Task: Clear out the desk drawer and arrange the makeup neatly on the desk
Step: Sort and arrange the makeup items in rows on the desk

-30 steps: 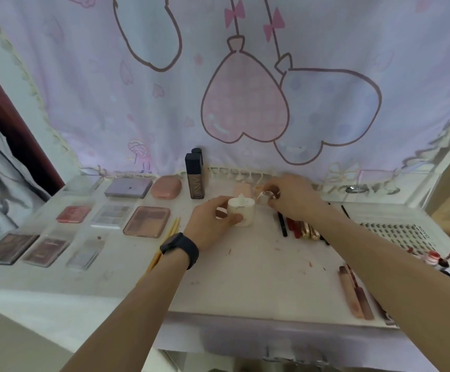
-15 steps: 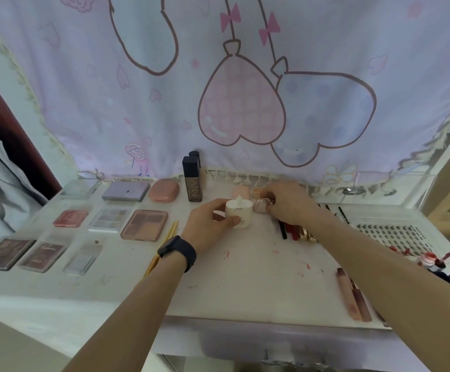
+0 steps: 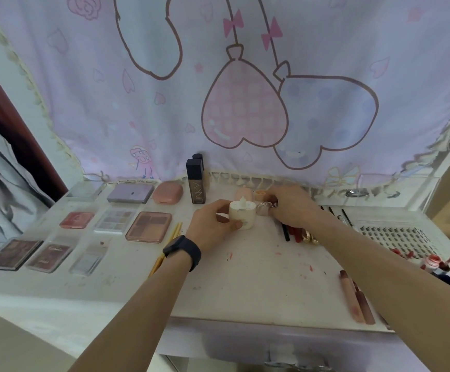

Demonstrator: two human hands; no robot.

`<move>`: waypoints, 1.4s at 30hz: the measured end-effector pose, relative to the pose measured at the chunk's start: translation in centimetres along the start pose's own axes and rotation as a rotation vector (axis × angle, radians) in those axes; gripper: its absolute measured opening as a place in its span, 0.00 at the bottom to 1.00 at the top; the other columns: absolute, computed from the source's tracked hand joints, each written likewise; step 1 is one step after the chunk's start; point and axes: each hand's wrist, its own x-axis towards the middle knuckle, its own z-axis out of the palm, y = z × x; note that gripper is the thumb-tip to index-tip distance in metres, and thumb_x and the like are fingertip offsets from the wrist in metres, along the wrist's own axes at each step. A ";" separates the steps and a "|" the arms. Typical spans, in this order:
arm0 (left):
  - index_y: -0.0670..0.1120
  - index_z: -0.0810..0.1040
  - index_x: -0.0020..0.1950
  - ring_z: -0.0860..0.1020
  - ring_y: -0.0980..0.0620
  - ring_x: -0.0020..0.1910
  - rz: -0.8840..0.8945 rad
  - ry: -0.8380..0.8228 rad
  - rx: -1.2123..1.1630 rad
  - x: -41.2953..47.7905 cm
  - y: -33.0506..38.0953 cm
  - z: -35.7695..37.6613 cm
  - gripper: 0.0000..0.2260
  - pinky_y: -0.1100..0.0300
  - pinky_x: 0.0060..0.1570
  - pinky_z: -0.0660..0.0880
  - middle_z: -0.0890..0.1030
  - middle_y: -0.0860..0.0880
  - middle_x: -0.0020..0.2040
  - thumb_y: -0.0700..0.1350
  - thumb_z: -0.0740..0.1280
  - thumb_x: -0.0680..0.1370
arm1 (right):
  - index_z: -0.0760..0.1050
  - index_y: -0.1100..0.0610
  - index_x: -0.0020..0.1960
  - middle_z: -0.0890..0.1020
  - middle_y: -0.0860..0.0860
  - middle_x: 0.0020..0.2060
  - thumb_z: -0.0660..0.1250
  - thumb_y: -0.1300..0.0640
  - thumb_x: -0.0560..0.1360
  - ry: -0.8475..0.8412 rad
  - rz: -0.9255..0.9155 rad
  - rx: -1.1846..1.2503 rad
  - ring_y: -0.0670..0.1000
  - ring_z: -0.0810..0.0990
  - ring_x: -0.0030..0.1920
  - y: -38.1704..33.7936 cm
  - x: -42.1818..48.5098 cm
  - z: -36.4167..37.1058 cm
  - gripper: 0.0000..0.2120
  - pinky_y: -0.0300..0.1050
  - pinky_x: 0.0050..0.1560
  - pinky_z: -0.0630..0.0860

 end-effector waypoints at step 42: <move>0.55 0.74 0.68 0.74 0.53 0.62 0.076 0.167 0.172 -9.7 1.1 -1.4 0.18 0.63 0.57 0.69 0.75 0.51 0.66 0.49 0.68 0.79 | 0.54 0.46 0.82 0.54 0.46 0.81 0.41 0.39 0.84 0.035 -0.094 0.003 0.47 0.49 0.81 -6.4 -19.3 7.2 0.28 0.45 0.78 0.42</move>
